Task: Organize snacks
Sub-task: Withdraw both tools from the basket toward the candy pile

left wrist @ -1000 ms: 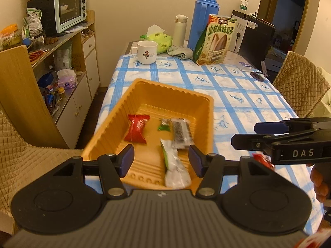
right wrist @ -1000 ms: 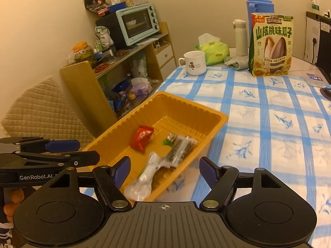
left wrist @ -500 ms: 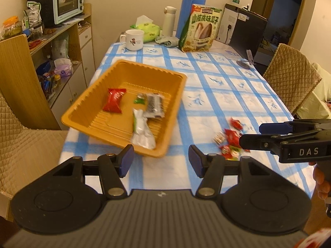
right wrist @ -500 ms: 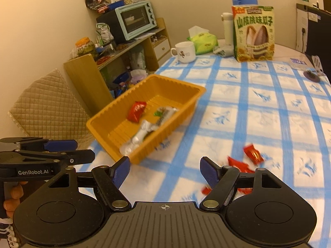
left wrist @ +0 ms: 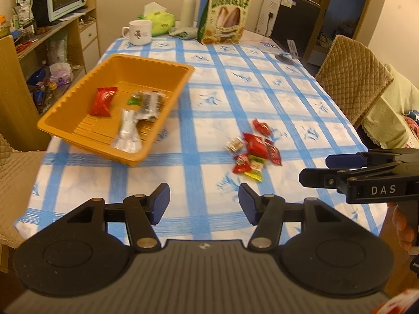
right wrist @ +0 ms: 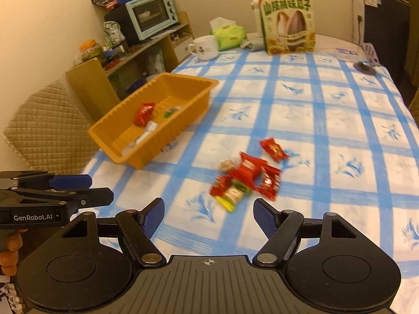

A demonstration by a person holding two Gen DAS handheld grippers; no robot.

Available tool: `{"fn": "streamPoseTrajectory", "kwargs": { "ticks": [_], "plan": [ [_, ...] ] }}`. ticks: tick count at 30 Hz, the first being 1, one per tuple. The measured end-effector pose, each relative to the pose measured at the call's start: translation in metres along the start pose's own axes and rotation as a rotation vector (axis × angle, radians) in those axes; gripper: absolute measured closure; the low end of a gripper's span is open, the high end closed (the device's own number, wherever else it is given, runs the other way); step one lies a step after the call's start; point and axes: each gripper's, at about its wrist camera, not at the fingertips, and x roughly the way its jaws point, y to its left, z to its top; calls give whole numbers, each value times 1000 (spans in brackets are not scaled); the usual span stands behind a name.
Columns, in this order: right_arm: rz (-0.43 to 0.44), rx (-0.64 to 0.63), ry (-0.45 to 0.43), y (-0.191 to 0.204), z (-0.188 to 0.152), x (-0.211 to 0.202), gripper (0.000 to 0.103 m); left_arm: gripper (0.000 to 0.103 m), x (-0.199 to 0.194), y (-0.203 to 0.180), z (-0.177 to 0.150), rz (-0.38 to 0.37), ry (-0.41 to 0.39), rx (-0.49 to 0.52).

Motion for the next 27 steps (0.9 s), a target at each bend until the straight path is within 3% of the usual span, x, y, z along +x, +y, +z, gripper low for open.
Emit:
{"fn": "streamPoseTrajectory", "kwargs": {
  "ticks": [22,27],
  "plan": [
    [-119,122,33,-73,-26,-4,28,48,55,-52,-3,-26,51,76],
    [-157,157,41,-86,-28,1,28,54,77,-52,5,-32,53,101]
  ]
}}
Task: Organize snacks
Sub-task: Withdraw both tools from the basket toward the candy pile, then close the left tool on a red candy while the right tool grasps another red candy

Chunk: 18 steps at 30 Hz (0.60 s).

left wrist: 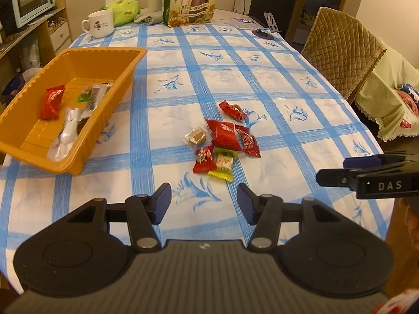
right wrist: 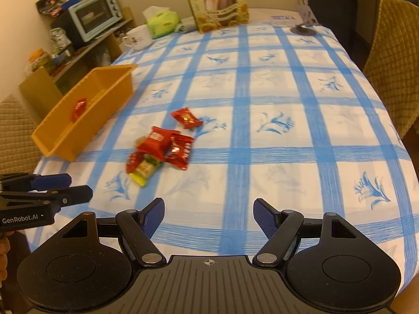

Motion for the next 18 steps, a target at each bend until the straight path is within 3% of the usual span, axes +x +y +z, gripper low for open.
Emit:
{"fn": "streamPoseTrajectory", "kwargs": {
  "ticks": [6,18],
  "plan": [
    [-41,41,7,-11,1,8,28,57,25,3,14,-6,5,23],
    [-91,99,23,-23,4,16,28,74,71,6,34,-49,46,62]
  ]
}}
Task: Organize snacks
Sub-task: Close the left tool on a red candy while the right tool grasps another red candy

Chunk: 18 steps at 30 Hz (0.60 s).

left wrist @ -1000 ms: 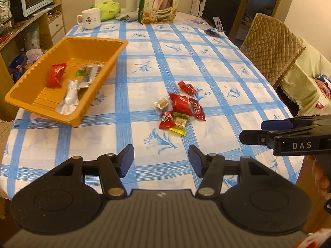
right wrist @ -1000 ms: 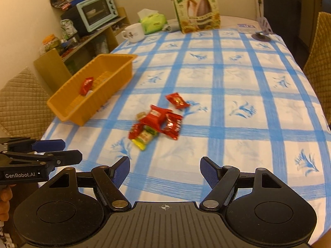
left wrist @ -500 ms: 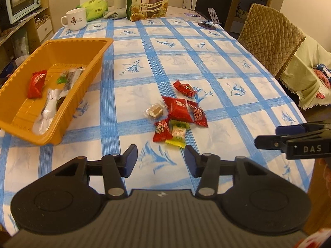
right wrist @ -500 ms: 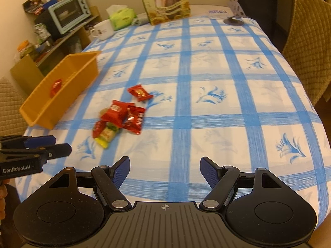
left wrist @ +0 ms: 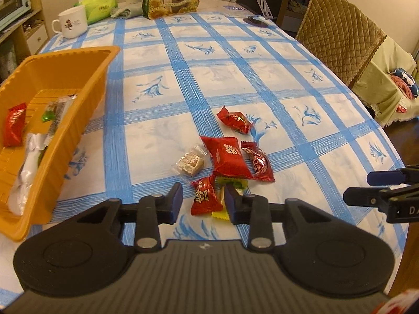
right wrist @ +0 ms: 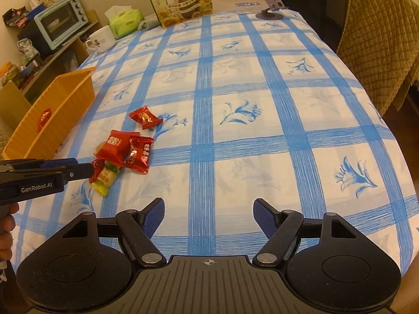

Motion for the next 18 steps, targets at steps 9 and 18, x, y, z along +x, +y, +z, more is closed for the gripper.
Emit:
{"fn": "streamPoseTrajectory", "kwargs": {
  "ticks": [9,18],
  "plan": [
    [-16,21,6,1,3,6,28,83,15,5,6,-25,30,7],
    [8,-10,-13,14,12,13,28,88,9,14,0,-36,29,-9]
  ]
}}
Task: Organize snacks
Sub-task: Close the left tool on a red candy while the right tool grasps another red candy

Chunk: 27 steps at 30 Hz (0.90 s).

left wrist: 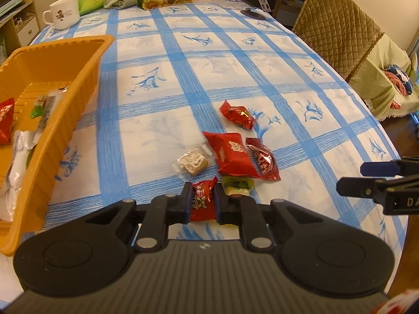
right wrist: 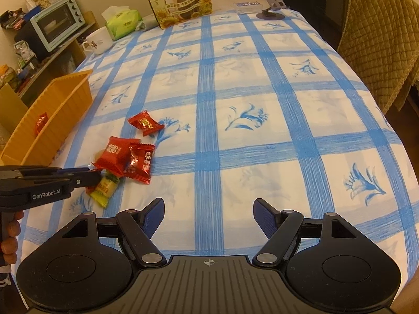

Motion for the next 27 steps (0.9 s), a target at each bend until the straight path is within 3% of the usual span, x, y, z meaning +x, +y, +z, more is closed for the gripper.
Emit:
{"fn": "streamPoseTrajectory", "kwargs": {
  "ticks": [10,12,16,27],
  "plan": [
    [91,-115,-53,35,19,18,31,88,-29,29,-5,55,-42,-71],
    [108,-136,-49,43,23,25,44,88,-33,33,-7,61,-47,-79],
    [118,-160,-45,54,29,40,49,88,-39,37,-9,66,-54,-89],
    [99,-177,-11,61,32,71,74,88,-49,43,-15,75,-65,-103]
  ]
}}
